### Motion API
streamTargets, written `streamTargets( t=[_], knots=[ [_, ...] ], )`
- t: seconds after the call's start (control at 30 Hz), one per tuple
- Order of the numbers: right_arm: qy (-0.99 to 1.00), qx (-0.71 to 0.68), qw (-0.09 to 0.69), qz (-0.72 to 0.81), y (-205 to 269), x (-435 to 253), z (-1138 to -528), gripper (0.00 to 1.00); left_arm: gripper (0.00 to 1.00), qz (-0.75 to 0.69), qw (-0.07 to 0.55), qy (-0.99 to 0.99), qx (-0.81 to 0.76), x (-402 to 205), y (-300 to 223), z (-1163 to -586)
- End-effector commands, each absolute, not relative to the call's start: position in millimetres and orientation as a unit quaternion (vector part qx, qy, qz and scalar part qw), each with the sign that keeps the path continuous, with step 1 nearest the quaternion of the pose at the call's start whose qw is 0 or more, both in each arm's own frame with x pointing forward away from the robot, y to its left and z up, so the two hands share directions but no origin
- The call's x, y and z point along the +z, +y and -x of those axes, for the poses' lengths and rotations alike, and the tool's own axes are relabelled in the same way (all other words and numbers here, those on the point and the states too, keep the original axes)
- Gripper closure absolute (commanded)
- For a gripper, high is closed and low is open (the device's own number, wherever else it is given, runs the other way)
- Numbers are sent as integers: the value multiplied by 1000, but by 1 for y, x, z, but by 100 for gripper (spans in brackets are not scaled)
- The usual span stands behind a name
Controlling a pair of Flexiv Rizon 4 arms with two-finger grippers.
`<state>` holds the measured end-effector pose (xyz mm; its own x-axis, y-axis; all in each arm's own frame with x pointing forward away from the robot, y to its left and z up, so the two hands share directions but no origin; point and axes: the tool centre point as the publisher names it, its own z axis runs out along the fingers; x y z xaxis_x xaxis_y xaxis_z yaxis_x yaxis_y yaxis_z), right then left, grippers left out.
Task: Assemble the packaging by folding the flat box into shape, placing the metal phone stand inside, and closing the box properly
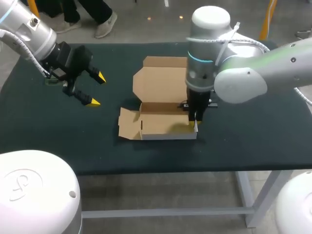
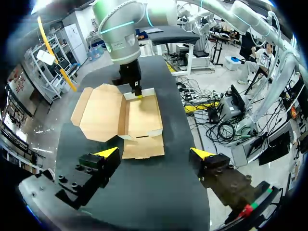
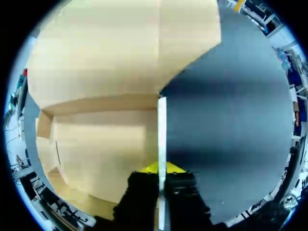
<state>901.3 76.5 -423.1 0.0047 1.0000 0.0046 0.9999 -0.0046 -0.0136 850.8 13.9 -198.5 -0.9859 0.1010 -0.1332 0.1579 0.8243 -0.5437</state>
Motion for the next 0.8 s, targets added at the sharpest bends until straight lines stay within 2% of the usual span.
streamTargets(
  t=[0.03, 0.8],
  knots=[
    [-706, 21, 3, 708, 82, -422, -906, 100, 0, -68, 48, 954, -287, -198, 14, -851],
    [-702, 22, 2, 711, 78, -424, -906, 100, 0, -68, 48, 954, -287, -198, 14, -851]
  ],
)
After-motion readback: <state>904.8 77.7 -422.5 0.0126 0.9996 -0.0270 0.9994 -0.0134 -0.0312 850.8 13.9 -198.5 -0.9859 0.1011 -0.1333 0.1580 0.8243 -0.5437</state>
